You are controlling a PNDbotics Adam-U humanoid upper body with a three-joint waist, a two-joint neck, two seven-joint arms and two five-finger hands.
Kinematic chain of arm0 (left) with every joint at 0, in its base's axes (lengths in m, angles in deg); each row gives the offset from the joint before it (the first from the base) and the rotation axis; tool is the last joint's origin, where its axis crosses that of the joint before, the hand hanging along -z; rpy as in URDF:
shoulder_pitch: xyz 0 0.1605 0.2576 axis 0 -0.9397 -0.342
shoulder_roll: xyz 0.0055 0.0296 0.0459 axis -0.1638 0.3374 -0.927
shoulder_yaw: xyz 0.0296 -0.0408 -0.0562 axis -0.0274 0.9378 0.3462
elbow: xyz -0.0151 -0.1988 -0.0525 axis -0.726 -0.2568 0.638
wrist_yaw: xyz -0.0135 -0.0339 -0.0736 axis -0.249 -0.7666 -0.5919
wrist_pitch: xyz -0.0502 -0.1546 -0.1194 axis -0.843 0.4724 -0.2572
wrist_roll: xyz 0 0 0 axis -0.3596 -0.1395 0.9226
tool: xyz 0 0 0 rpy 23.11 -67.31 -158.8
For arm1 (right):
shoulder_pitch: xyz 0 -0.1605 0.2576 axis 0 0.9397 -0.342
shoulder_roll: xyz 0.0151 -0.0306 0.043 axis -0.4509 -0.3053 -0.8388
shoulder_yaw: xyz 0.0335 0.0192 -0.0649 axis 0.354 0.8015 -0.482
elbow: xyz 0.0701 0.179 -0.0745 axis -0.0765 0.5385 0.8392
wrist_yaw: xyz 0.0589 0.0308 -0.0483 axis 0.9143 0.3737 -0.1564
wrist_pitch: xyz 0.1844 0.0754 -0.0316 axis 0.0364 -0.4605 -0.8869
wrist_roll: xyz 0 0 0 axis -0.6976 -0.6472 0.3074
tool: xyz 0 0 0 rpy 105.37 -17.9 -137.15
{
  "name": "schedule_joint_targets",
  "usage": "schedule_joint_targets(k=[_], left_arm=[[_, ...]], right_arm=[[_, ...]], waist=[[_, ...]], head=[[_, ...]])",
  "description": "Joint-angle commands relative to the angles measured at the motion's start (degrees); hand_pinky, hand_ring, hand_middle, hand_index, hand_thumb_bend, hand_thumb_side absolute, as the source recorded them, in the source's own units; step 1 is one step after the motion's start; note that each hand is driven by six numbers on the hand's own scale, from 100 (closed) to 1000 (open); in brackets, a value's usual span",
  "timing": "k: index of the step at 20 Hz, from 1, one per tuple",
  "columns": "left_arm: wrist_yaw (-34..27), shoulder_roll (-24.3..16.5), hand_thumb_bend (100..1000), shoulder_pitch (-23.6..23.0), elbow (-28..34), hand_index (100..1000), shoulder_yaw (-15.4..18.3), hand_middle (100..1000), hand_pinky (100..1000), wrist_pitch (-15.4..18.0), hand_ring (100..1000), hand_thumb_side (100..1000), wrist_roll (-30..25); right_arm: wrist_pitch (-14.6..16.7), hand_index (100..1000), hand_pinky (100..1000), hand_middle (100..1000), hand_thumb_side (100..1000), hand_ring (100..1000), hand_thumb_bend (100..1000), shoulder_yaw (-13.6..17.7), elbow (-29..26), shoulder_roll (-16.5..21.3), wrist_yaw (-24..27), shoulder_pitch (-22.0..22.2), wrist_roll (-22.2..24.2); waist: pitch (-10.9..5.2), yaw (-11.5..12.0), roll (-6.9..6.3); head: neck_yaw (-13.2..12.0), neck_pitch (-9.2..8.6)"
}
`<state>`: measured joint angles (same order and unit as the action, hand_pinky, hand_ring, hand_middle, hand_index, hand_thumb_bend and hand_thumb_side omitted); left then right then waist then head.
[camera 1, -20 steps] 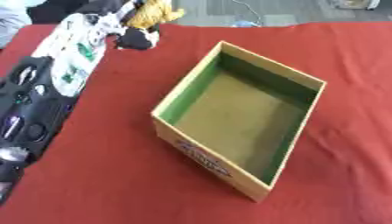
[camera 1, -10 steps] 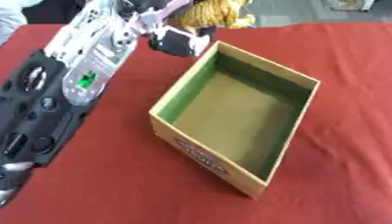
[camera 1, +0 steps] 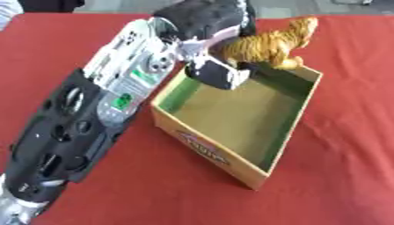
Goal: Pick up objects on the table and place them in the box.
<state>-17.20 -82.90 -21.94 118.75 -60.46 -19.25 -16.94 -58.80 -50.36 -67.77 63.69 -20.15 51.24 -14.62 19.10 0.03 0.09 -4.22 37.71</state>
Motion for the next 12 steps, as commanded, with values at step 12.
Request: schedule_joint_targets(k=[12], left_arm=[[3.6,2.5,100,0.7,-8.0,412,-1.8,495,359,4.3,450,308,-8.3]], right_arm=[[0.1,780,950,614,656,672,100,0.2,-1.1,-0.1,0.3,-0.2,0.0]], waist=[[-0.83,-0.2,0.63]], head=[[-0.9,-1.14]])
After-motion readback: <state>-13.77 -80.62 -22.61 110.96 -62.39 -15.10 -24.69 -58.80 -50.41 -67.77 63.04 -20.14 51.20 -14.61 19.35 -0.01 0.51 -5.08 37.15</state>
